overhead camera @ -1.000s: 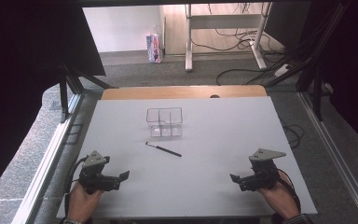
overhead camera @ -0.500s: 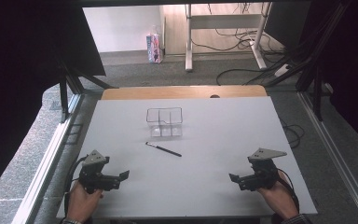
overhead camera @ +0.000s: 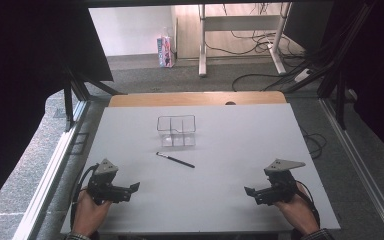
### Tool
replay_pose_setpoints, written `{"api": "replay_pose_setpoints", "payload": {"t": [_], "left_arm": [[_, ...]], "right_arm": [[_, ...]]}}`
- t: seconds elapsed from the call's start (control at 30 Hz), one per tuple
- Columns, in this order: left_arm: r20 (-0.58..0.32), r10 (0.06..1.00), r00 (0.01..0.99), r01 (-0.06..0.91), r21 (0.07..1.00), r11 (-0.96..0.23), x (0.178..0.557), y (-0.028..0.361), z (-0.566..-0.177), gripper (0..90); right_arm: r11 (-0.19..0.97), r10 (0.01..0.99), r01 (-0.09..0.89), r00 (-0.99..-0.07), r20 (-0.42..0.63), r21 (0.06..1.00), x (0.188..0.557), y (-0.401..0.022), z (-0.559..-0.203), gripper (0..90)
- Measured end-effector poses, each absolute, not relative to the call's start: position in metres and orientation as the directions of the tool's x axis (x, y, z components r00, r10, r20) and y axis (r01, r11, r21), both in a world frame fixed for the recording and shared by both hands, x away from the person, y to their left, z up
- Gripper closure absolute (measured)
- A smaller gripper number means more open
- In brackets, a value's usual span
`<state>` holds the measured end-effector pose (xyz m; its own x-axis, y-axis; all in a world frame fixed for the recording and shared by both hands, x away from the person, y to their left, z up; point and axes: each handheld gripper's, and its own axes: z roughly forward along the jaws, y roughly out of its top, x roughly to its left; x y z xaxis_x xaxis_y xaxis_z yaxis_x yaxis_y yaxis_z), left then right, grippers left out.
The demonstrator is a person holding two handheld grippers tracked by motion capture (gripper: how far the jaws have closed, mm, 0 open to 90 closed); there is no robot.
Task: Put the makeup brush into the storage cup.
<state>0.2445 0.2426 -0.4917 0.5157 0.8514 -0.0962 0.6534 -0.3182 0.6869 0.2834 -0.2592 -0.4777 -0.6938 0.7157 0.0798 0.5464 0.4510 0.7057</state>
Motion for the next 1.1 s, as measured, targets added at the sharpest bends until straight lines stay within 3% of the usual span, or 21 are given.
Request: {"api": "replay_pose_setpoints", "payload": {"t": [0.43, 1.1], "left_arm": [[-0.092, 0.857, 0.506, 0.665, 0.674, -0.321, 0.253, 0.237, -0.489, 0.0], [-0.039, 0.808, 0.588, 0.631, 0.648, -0.427, 0.268, 0.221, -0.49, 0.0]], "right_arm": [[0.469, 0.713, 0.54, -0.699, 0.062, 0.698, 0.284, -0.258, -0.479, 0.2], [0.478, 0.713, 0.549, -0.699, 0.062, 0.686, 0.286, -0.257, -0.481, 0.1]]}}
